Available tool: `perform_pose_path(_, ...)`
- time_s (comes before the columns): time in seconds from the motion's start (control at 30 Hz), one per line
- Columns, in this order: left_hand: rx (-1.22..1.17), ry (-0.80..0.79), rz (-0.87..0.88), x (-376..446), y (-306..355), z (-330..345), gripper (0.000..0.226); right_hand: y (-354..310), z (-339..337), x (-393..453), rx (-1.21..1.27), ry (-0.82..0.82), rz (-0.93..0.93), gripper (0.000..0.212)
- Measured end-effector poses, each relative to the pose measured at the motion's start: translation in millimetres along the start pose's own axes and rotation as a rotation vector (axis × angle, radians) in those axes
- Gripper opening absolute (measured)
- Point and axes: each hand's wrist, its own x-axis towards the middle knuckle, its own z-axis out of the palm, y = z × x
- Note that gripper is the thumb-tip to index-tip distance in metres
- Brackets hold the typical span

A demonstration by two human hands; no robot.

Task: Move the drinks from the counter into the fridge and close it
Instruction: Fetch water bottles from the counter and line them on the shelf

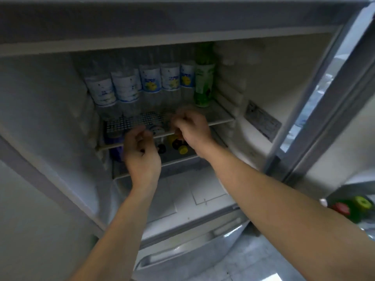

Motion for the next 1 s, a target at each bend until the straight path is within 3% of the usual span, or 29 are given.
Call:
perform_pose_path(0.27,-0.048,-0.325,0.023,-118,-1,58,0.018,43,-116,-139,0.206,0.136,0.184,0.025)
perform_pose_path(0.6,0.073,-0.775,-0.172,-339,-43,81,0.01,148,-258,-387,0.26,0.683,0.555,0.016)
perform_pose_path(0.87,0.36,-1.194,-0.343,-449,-95,48,0.01,210,-297,-586,0.291,1.06,0.879,0.007)
perform_pose_path(1.0,0.637,-1.366,-0.463,-464,-135,20,0.01,237,-291,-666,0.324,1.144,1.078,0.01)
